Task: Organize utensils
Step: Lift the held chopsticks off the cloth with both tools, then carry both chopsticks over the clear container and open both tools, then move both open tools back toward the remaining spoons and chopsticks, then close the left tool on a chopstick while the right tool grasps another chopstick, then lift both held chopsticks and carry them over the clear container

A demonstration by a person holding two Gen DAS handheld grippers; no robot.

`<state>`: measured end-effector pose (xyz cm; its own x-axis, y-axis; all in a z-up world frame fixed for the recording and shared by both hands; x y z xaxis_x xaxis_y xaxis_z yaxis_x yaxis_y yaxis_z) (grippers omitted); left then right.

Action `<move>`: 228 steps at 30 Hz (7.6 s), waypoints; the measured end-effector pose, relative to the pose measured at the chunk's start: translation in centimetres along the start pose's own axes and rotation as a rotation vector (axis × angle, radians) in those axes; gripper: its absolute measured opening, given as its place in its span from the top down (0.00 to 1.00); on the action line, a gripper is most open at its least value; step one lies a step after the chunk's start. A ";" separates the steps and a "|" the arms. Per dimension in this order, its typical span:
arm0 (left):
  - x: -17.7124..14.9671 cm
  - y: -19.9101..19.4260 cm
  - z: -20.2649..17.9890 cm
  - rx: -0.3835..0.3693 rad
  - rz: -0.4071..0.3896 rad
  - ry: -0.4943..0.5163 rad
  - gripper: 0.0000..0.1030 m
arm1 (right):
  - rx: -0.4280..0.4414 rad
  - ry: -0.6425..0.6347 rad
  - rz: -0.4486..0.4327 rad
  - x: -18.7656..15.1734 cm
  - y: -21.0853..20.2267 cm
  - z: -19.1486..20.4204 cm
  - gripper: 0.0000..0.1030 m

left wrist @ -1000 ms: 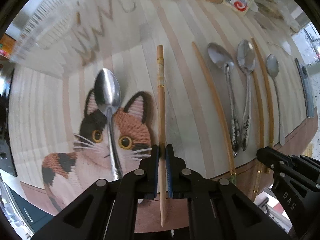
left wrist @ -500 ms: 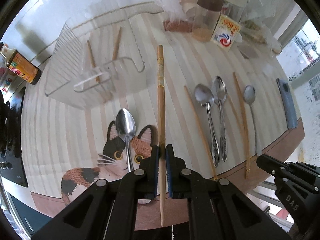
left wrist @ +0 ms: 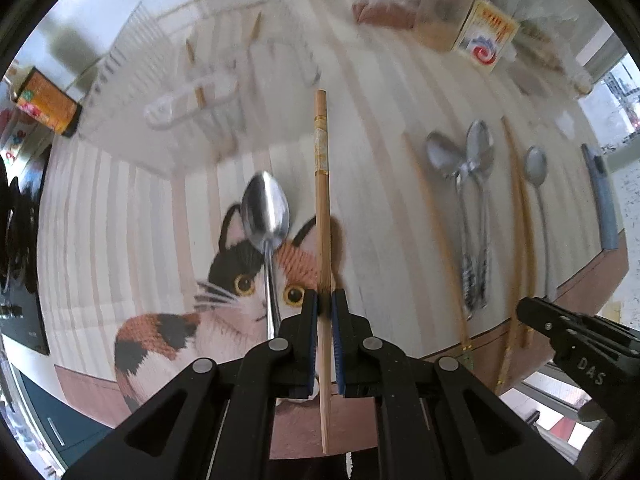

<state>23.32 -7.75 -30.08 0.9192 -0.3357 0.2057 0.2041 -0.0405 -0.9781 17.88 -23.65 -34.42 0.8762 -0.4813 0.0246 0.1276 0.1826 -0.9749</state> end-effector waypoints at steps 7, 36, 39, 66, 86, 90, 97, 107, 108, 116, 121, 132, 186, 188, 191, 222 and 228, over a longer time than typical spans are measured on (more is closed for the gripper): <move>-1.2 1.8 0.3 -0.001 0.039 -0.010 0.96 | -0.064 -0.006 0.031 -0.4 2.1 -0.8 0.86; 1.0 -9.5 1.8 -0.086 -0.119 -0.064 0.96 | 0.011 -0.143 -0.251 -0.3 -11.5 5.2 0.93; 3.9 -12.3 3.2 -0.101 -0.172 -0.103 0.96 | 0.053 -0.165 -0.284 2.6 -13.5 7.2 0.93; 18.6 -2.8 19.1 -0.066 -0.010 -0.351 0.91 | 0.123 -0.370 -0.062 20.8 -0.9 25.4 0.92; 12.9 -10.0 15.8 0.170 -0.306 -0.243 0.00 | 0.019 -0.175 -0.307 15.7 -11.0 10.3 0.36; 10.5 -9.0 12.0 0.153 -0.286 -0.189 0.00 | -0.043 -0.138 -0.317 12.6 -11.2 5.5 0.36; 6.0 -3.9 6.1 0.103 -0.144 -0.128 0.04 | -0.004 -0.038 -0.107 6.6 -5.6 -1.1 0.67; 3.7 3.7 -0.5 -0.134 0.095 -0.111 0.63 | -0.092 -0.031 -0.078 4.0 -0.1 -4.2 0.85; 3.7 4.3 -1.1 -0.142 0.108 -0.107 0.64 | -0.099 -0.032 -0.079 3.7 0.1 -4.5 0.85; 3.4 6.5 -3.9 -0.108 0.128 -0.063 0.79 | -0.112 -0.045 -0.099 2.7 0.2 -5.7 0.87; 3.3 6.2 -5.2 -0.116 0.112 -0.028 0.97 | -0.128 -0.053 -0.093 2.8 -0.2 -5.5 0.87; 0.7 5.4 -1.4 -0.092 0.124 -0.107 0.99 | -0.137 -0.077 -0.063 2.4 1.1 -4.0 0.99; 3.7 -3.0 -2.7 -0.070 -0.055 0.048 0.96 | -0.094 -0.101 -0.098 3.1 -4.5 0.3 0.94; 4.4 -4.3 -2.4 -0.072 -0.084 0.047 0.96 | -0.078 -0.099 -0.119 3.3 -5.6 0.6 0.94; 5.5 -6.5 -2.2 -0.085 -0.132 0.040 0.96 | -0.050 -0.100 -0.157 4.0 -7.6 1.3 0.94; 22.6 -4.2 18.1 -0.044 -0.033 -0.282 0.96 | 0.241 -0.318 -0.090 21.9 -4.0 25.0 0.94; 21.7 -2.7 19.1 -0.022 0.035 -0.304 0.93 | 0.202 -0.358 -0.010 21.3 -0.9 25.3 0.93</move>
<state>49.11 3.08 -22.34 0.9849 -0.0401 0.1685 0.1662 -0.0548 -0.9846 48.17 -12.38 -27.42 0.9762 -0.1616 0.1446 0.1948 0.3611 -0.9119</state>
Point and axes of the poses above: each gripper's, at about its wrist camera, not at the fingertips, and y roughly the way its jaws point, z to its left, x to its top, the point moved 4 cm from there along y, roughly the way its jaws point, and after that the axes turned 3 degrees about -z, right-handed, at the moved point
